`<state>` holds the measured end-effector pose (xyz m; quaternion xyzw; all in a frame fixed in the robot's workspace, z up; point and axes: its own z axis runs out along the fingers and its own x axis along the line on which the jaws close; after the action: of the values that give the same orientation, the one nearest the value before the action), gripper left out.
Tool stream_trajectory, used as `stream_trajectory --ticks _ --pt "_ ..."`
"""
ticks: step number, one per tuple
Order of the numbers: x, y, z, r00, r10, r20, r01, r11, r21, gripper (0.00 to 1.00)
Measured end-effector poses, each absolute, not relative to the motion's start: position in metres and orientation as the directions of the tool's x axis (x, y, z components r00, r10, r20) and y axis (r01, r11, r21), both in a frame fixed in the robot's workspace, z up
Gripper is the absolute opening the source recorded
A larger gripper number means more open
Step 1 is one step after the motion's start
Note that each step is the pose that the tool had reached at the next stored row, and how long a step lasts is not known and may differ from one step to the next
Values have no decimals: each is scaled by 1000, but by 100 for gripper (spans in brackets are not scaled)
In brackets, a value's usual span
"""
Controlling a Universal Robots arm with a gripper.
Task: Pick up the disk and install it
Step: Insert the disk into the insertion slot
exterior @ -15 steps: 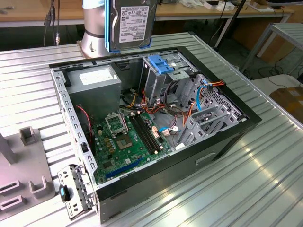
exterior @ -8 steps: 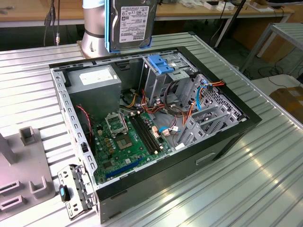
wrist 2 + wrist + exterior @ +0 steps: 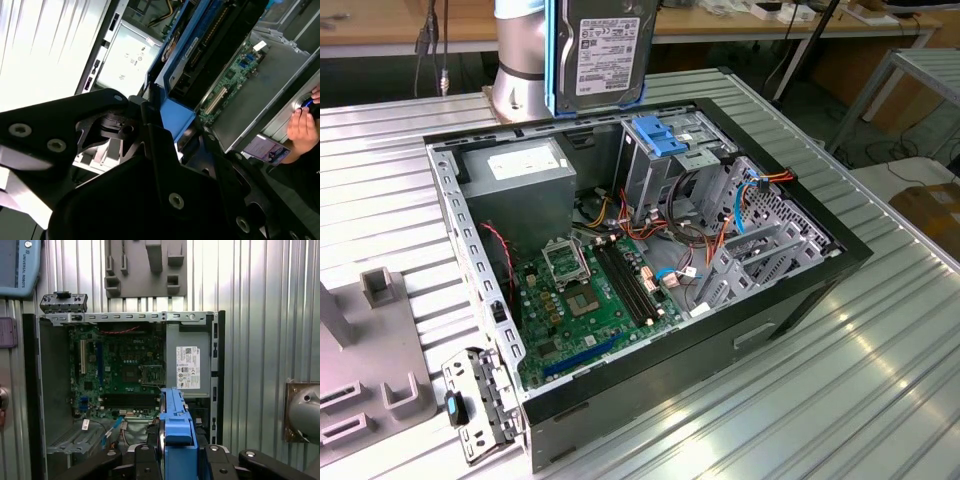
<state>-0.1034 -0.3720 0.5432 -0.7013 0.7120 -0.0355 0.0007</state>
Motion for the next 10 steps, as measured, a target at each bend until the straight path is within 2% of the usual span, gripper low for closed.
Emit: stream_trajectory --ticks 10 --pt "-103 -391 543 -16 -999 49 -999 14 -52 37"
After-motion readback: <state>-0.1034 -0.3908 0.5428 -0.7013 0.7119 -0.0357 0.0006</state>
